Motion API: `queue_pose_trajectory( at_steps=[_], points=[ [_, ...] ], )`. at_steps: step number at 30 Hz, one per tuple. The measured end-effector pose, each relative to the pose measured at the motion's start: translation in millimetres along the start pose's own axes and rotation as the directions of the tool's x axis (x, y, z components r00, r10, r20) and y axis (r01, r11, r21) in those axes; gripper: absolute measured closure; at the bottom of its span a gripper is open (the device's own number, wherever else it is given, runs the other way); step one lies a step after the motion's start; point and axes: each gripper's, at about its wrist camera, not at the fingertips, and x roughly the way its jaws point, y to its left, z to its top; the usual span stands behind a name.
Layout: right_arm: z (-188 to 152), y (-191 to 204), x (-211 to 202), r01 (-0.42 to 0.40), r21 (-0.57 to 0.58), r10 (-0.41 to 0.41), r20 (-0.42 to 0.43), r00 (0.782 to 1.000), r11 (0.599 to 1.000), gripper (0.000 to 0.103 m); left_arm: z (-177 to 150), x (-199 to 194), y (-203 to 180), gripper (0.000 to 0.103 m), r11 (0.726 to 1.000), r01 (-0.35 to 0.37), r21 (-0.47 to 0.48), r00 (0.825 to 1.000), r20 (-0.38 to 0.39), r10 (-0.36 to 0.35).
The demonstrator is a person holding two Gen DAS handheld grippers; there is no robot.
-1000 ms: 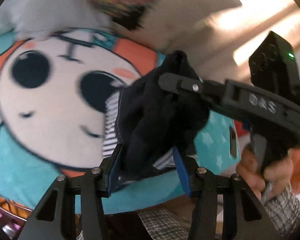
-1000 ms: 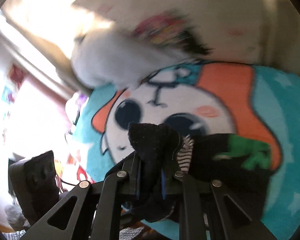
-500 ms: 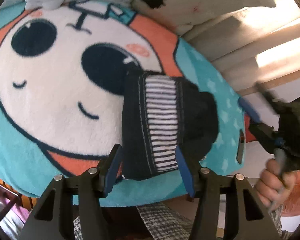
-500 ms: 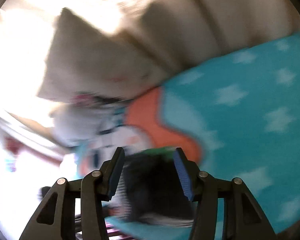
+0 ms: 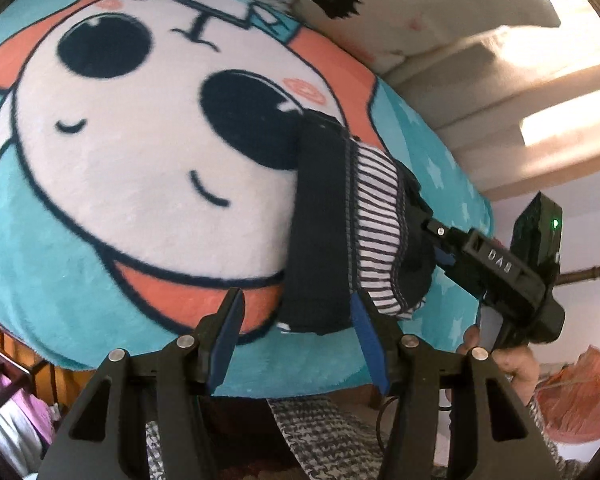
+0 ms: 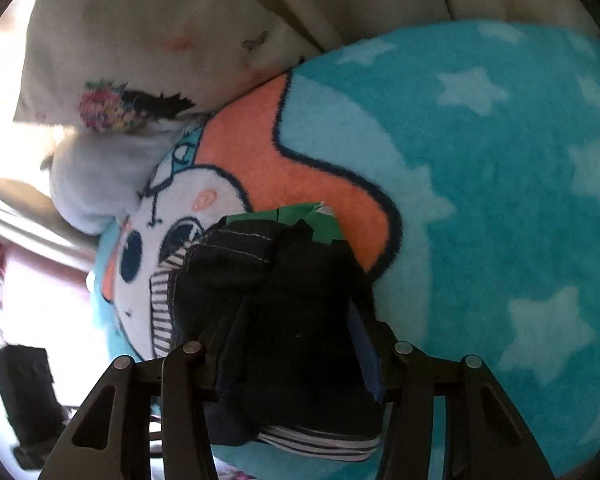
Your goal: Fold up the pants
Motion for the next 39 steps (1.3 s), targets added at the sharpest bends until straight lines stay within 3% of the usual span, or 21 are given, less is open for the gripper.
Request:
queue_pose_trajectory(
  at_steps=[5, 7, 8, 9, 15, 19, 22, 24, 29, 31, 33, 39],
  points=[
    [-1, 10, -2, 0.010, -0.014, -0.009, 0.022, 1.000, 1.000, 0.048, 2, -7, 7, 0.049, 1.000, -0.002, -0.013, 1.000, 0.019, 0.002],
    [-8, 8, -10, 0.008, -0.063, -0.007, 0.013, 1.000, 0.998, 0.059, 3, -9, 8, 0.049, 1.000, -0.003, -0.018, 1.000, 0.023, 0.004],
    [-12, 13, -11, 0.033, -0.105, -0.033, 0.009, 0.999, 0.994, 0.074, 5, -7, 8, 0.049, 1.000, -0.003, -0.023, 1.000, 0.023, 0.004],
    [-15, 19, -11, 0.068, -0.147, -0.067, 0.010, 0.998, 0.987, 0.077, 5, -5, 8, 0.049, 1.000, -0.002, -0.029, 1.000, 0.022, 0.003],
    [-25, 29, -20, 0.223, -0.216, -0.221, 0.032, 0.975, 0.951, 0.087, 0, -4, 8, 0.049, 0.999, -0.009, -0.044, 1.000, 0.012, 0.009],
    [-29, 24, -30, 0.301, -0.225, -0.300, 0.038, 0.953, 0.927, 0.087, -6, -4, 8, 0.049, 0.997, -0.037, -0.075, 0.999, -0.002, 0.037],
    [-27, 20, -33, 0.280, -0.225, -0.288, -0.004, 0.958, 0.934, 0.075, -10, -7, 6, 0.049, 0.991, -0.085, -0.100, 0.996, -0.007, 0.084],
    [-24, 15, -41, 0.262, -0.194, -0.269, -0.009, 0.963, 0.945, 0.060, -11, -12, 2, 0.049, 0.990, -0.099, -0.096, 0.995, 0.010, 0.100],
    [-12, 8, -58, 0.131, -0.143, -0.123, 0.060, 0.991, 0.981, 0.056, -11, -19, 10, 0.049, 0.988, -0.078, -0.136, 0.995, 0.053, 0.086],
    [-12, 3, -62, 0.092, -0.129, -0.077, 0.115, 0.990, 0.987, 0.047, -11, -16, 17, 0.049, 0.984, -0.057, -0.170, 0.996, 0.057, 0.068],
    [-13, -7, -65, 0.099, -0.078, -0.086, 0.161, 0.983, 0.992, 0.040, -11, -15, 18, 0.049, 0.984, -0.054, -0.167, 0.995, 0.068, 0.066],
    [-9, -31, -53, -0.019, 0.017, 0.017, 0.114, 0.993, 1.000, 0.033, 4, -12, 7, 0.049, 0.996, -0.004, -0.091, 0.995, 0.103, 0.013]
  ],
)
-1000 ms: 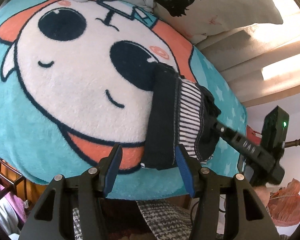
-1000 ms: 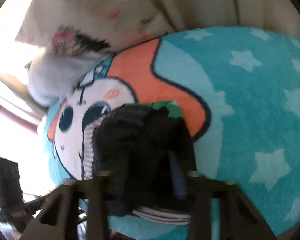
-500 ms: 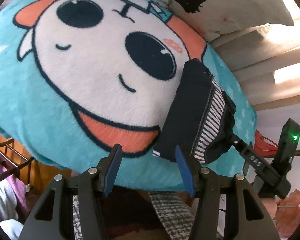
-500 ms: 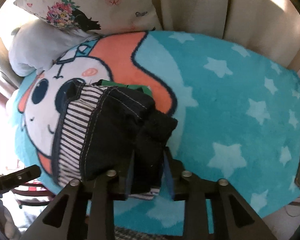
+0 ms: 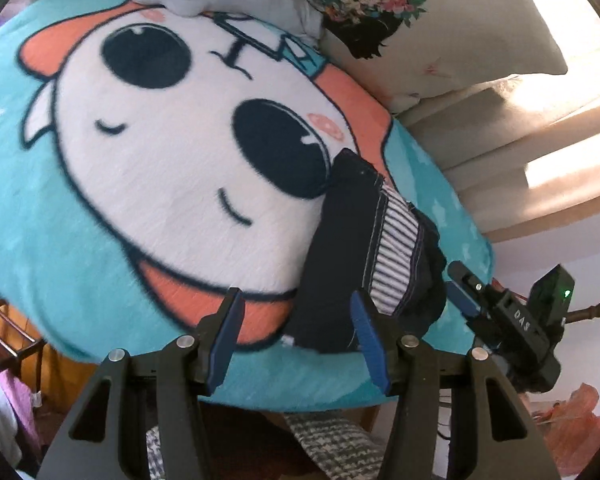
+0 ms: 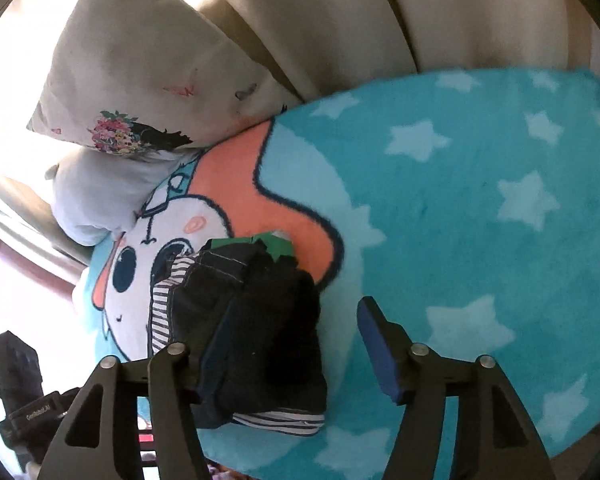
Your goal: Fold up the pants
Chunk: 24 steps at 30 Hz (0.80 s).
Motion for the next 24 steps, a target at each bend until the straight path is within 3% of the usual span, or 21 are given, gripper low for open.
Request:
queue_pose_trajectory(
  at_steps=[4, 8, 11, 13, 14, 16, 18, 20, 24],
  points=[
    [-2, 2, 12, -0.076, -0.008, 0.076, -0.036, 0.997, 0.997, 0.028, 16, 14, -8, 0.049, 0.999, 0.047, -0.011, 0.998, -0.040, -0.048],
    [-3, 7, 27, -0.050, -0.060, 0.045, -0.070, 0.997, 0.997, 0.027, 35, 37, -22, 0.049, 0.999, 0.017, 0.046, 0.998, -0.064, -0.014],
    [-2, 6, 40, -0.042, -0.067, 0.036, -0.097, 0.995, 0.997, 0.024, 47, 62, -26, 0.048, 0.997, 0.063, 0.046, 0.992, -0.115, -0.058],
    [-1, 1, 48, -0.078, -0.032, 0.073, -0.131, 0.989, 0.996, 0.024, 50, 75, -25, 0.044, 0.996, 0.081, 0.036, 0.988, -0.133, -0.076],
    [-1, -1, 51, -0.102, -0.012, 0.099, -0.146, 0.984, 0.995, 0.026, 51, 78, -26, 0.043, 0.995, 0.095, 0.031, 0.987, -0.132, -0.090],
    [0, -3, 56, -0.156, 0.031, 0.159, -0.182, 0.970, 0.987, 0.052, 52, 85, -31, 0.043, 0.990, 0.135, 0.031, 0.979, -0.157, -0.128],
    [2, -2, 54, -0.162, 0.042, 0.167, -0.187, 0.968, 0.986, 0.063, 50, 88, -40, 0.045, 0.984, 0.170, 0.051, 0.970, -0.187, -0.158],
    [3, 3, 50, -0.156, 0.031, 0.159, -0.191, 0.969, 0.987, 0.067, 48, 82, -48, 0.050, 0.980, 0.181, 0.083, 0.969, -0.183, -0.164],
    [13, 24, 41, -0.179, 0.006, 0.177, -0.174, 0.969, 0.984, 0.069, 61, 59, -43, 0.052, 0.974, 0.221, 0.055, 0.967, -0.146, -0.211]
  ],
)
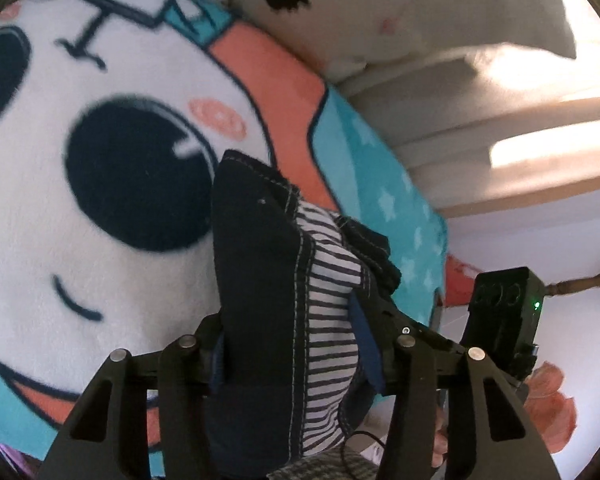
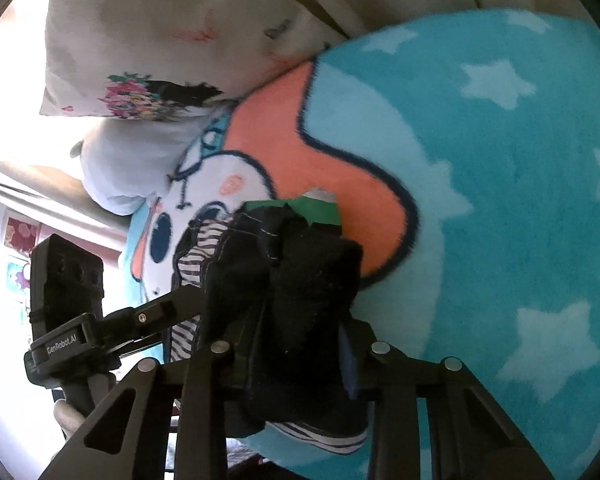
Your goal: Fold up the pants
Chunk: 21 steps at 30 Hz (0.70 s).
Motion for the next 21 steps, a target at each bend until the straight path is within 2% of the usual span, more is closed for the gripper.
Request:
queue_pose_trajectory(
  at_steps=[4, 8, 11, 14, 15, 16, 18, 19, 21],
  points=[
    [26, 38, 10, -0.025, -0.058, 0.026, 0.012, 1.000, 0.998, 0.069, 26, -31, 12, 0.052, 1.000, -0.010, -0.017, 0.997, 0.075, 0.011],
    [54, 80, 40, -0.022, -0.124, 0.024, 0.017, 1.000, 0.992, 0.069, 59, -53, 33, 0.052, 0.995, -0.085, -0.049, 0.986, 0.140, 0.091],
    [66, 95, 68, -0.004, -0.133, 0.006, 0.011, 1.000, 0.991, 0.070, 83, -59, 48, 0.052, 0.983, -0.173, -0.066, 0.968, 0.170, 0.182],
    [70, 104, 98, 0.076, -0.167, -0.075, 0.008, 0.997, 0.983, 0.069, 102, -52, 64, 0.052, 0.952, -0.292, -0.087, 0.938, 0.170, 0.303],
    [70, 104, 107, 0.124, -0.184, -0.125, 0.008, 0.992, 0.975, 0.063, 106, -50, 73, 0.052, 0.943, -0.318, -0.097, 0.931, 0.157, 0.330],
    [71, 103, 113, 0.165, -0.196, -0.166, 0.014, 0.986, 0.967, 0.059, 108, -49, 77, 0.052, 0.942, -0.320, -0.101, 0.932, 0.147, 0.332],
    [71, 97, 120, 0.215, -0.189, -0.216, 0.018, 0.976, 0.958, 0.036, 106, -51, 82, 0.052, 0.946, -0.308, -0.105, 0.938, 0.135, 0.320],
    [72, 92, 117, 0.214, -0.161, -0.214, 0.017, 0.977, 0.963, 0.033, 104, -53, 81, 0.052, 0.948, -0.301, -0.105, 0.939, 0.139, 0.313],
    [76, 83, 102, 0.190, -0.107, -0.188, 0.028, 0.982, 0.976, 0.032, 95, -66, 79, 0.052, 0.955, -0.278, -0.103, 0.944, 0.155, 0.291]
  ],
)
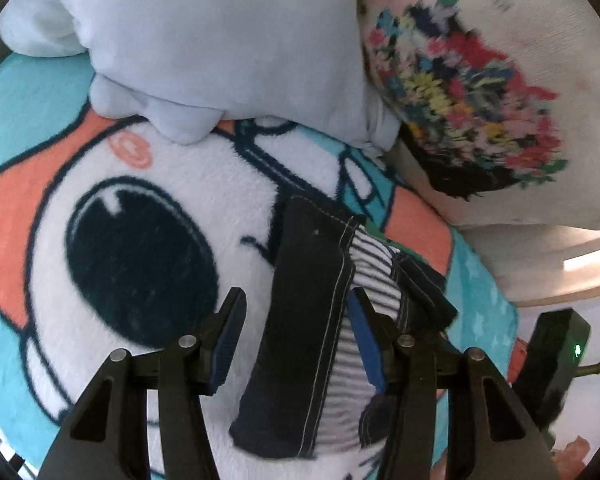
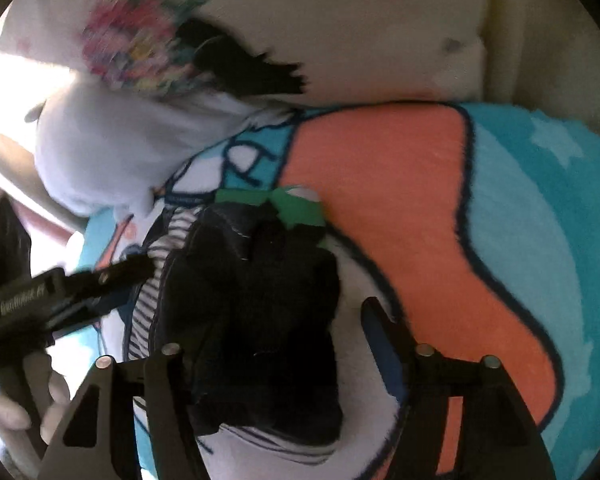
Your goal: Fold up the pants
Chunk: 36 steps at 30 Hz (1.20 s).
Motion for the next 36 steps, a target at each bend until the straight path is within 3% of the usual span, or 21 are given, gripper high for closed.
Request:
queue_pose_trajectory(
  at_steps=[3, 5, 8, 11, 16, 20, 23, 25, 36],
  points=[
    [5, -2, -38, -0.019, 0.007, 0.018, 0.080, 0.997, 1.000, 0.034, -11, -26, 5, 0.052, 1.000, -0.014, 0.007, 0.999, 0.052, 0.013],
    [6, 9, -61, -0.052, -0.019, 0.054, 0.125, 0.991, 0.998, 0.045, -21, -37, 8, 0.052, 1.000, -0.031, -0.002, 0.997, 0.077, 0.031],
    [0, 35, -62, -0.087, -0.098, 0.098, 0.109, 0.989, 0.991, 0.060, -41, -53, 17, 0.052, 0.999, -0.047, -0.009, 0.993, 0.107, 0.048],
    [-14, 59, -38, -0.098, -0.171, 0.106, 0.035, 0.994, 0.980, 0.071, -57, -64, 22, 0.052, 0.999, -0.050, -0.015, 0.991, 0.127, 0.052],
    [-30, 50, 11, 0.013, -0.155, -0.023, -0.060, 0.998, 0.988, 0.072, -82, -82, 20, 0.052, 0.996, -0.087, 0.007, 0.979, 0.184, 0.084],
    [-33, 54, -14, -0.014, -0.120, 0.014, 0.005, 1.000, 0.993, 0.070, -100, -93, 15, 0.050, 0.983, -0.172, 0.070, 0.963, 0.224, 0.152],
    [-48, 60, -40, 0.061, -0.169, -0.046, 0.088, 0.995, 0.984, 0.050, -109, -97, 14, 0.050, 0.975, -0.202, 0.098, 0.957, 0.232, 0.175],
    [-63, 60, -51, 0.093, -0.175, -0.073, 0.122, 0.990, 0.980, 0.048, -115, -99, 13, 0.050, 0.967, -0.221, 0.125, 0.954, 0.236, 0.187],
    [-129, 41, -76, 0.219, -0.099, -0.203, 0.150, 0.968, 0.971, 0.046, -134, -89, -16, 0.050, 0.947, -0.182, 0.266, 0.975, 0.175, 0.139]
  ],
)
